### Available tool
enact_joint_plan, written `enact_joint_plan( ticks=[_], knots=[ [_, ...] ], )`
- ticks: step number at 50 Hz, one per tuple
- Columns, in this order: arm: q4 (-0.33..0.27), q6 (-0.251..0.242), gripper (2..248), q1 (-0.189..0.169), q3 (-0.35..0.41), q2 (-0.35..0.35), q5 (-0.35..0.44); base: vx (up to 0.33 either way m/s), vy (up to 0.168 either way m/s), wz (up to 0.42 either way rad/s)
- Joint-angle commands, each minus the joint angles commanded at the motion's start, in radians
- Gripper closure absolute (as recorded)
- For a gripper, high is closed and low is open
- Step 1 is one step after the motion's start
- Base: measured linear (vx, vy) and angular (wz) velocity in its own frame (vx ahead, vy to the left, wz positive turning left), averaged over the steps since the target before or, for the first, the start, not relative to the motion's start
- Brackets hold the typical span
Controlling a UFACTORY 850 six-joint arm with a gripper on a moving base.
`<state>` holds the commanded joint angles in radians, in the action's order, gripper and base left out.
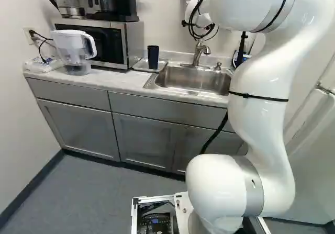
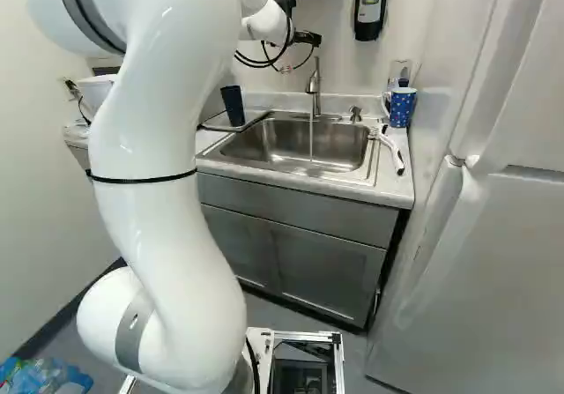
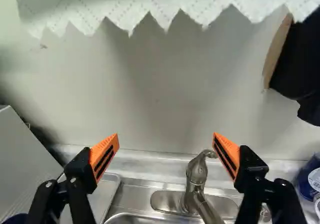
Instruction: Rinse the cup and place it in the tray
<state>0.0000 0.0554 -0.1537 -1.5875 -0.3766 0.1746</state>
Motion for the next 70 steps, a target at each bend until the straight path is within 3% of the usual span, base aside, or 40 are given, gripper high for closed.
enact_joint_plan(
  ticks=[40, 70],
  knots=[
    [0.0, 0.0, 3, -0.012, -0.077, -0.064, -0.002, 0.0, 0.0, 0.0],
    [0.0, 0.0, 3, -0.01, -0.102, -0.086, -0.047, 0.0, 0.0, 0.0]
  ],
)
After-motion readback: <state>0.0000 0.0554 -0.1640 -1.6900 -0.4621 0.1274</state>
